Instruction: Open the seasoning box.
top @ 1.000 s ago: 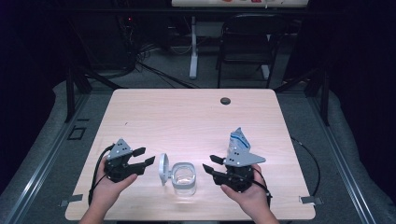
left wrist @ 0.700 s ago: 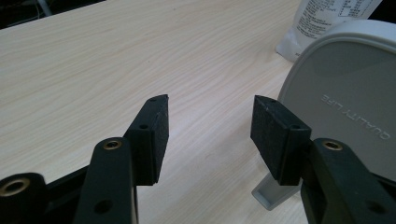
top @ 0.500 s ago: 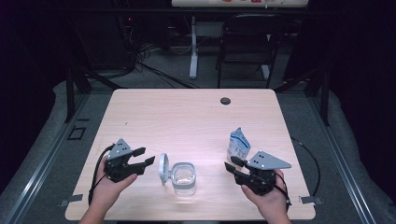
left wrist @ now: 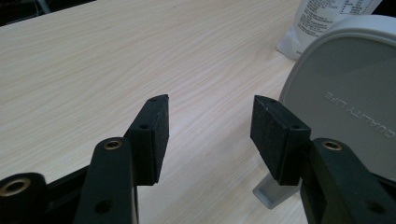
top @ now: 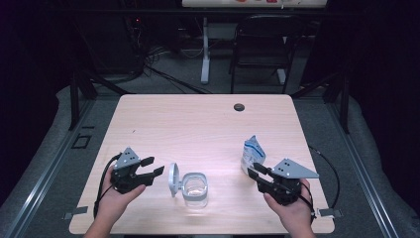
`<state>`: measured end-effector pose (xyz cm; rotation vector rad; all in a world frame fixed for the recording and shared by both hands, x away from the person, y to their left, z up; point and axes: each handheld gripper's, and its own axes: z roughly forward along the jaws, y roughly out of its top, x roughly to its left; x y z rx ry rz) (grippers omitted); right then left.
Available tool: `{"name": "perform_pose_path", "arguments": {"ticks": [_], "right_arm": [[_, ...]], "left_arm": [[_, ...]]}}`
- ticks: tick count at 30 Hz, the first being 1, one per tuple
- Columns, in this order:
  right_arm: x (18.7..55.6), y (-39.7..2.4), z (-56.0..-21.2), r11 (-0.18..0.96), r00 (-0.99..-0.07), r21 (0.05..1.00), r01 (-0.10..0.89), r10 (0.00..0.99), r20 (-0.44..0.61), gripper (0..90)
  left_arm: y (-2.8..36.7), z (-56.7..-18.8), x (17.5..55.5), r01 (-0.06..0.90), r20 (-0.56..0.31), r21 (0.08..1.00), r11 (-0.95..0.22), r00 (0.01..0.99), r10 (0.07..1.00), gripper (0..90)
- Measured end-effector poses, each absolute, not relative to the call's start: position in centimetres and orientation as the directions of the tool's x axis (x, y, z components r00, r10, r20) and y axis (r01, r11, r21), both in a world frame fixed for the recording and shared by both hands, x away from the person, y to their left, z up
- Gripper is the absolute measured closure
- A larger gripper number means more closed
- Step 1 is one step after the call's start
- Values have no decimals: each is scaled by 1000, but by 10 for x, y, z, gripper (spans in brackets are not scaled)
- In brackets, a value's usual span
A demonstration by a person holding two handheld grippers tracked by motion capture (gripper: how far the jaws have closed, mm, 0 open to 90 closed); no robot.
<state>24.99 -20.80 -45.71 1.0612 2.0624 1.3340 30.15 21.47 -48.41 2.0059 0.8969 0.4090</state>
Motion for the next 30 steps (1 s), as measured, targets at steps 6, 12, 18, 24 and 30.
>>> {"name": "perform_pose_path", "arguments": {"ticks": [6, 12, 18, 24, 30], "right_arm": [[253, -216, -452, 221, -567, 907, 359, 823, 24, 696], [253, -220, -450, 206, -540, 911, 356, 842, 20, 692], [255, -223, -447, 205, -517, 909, 364, 856, 14, 694], [259, -222, -446, 205, -493, 910, 360, 870, -1, 693], [265, -221, -448, 212, -481, 903, 375, 877, -6, 664]], "left_arm": [[215, -485, 302, 441, -52, 824, -356, 684, 727, 482], [216, -484, 302, 440, -50, 824, -356, 684, 728, 482], [216, -484, 302, 443, -51, 822, -358, 684, 728, 483], [217, -484, 302, 445, -55, 822, -355, 683, 729, 486], [216, -484, 302, 442, -54, 823, -357, 686, 726, 487]]}}
